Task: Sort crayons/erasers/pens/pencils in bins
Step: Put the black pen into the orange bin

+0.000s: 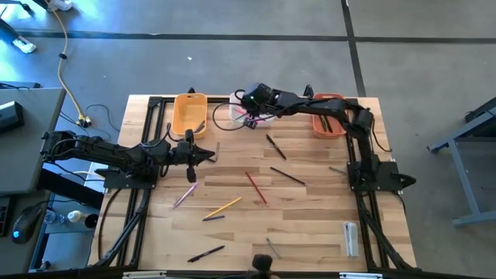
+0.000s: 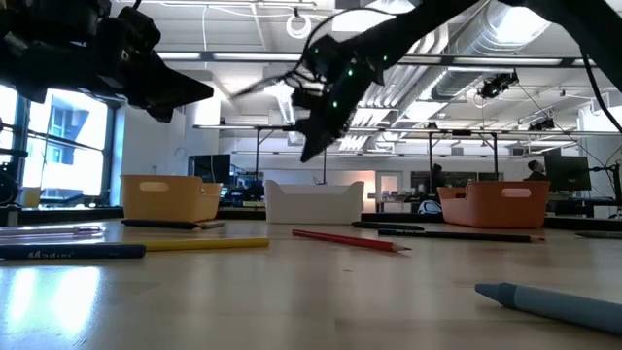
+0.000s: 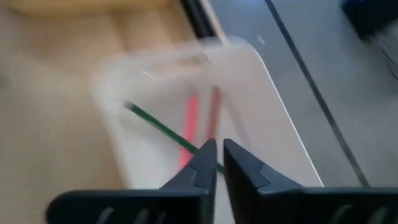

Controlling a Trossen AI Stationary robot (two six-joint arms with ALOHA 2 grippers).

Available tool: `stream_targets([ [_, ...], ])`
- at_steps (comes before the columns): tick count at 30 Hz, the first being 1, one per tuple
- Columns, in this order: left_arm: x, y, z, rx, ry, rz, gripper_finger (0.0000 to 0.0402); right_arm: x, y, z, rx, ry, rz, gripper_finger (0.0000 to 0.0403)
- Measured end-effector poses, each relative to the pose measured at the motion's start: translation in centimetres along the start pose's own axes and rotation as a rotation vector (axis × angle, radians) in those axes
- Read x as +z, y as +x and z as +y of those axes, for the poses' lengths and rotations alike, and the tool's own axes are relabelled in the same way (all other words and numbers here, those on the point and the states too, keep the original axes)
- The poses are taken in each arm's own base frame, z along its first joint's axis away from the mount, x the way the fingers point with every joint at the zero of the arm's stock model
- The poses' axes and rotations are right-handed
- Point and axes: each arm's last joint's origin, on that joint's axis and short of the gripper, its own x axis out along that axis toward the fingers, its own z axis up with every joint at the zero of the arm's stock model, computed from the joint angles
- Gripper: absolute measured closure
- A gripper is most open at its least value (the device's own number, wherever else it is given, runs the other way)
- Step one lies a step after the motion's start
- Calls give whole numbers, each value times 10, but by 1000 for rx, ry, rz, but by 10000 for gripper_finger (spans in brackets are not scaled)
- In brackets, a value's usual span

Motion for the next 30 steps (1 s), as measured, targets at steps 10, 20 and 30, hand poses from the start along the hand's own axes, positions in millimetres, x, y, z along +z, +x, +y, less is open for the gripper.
stream_targets([
  [10,-9,-1,-3,-66,10,95,401,5,-6,49,147,-70,-277,402],
  [20,-1,4,-15,-60,48,202,401,-70,-44,85,187,13,-595,403],
  [30,26,4,-62,-136,78,385,401,-131,-130,131,143,-12,-642,403],
])
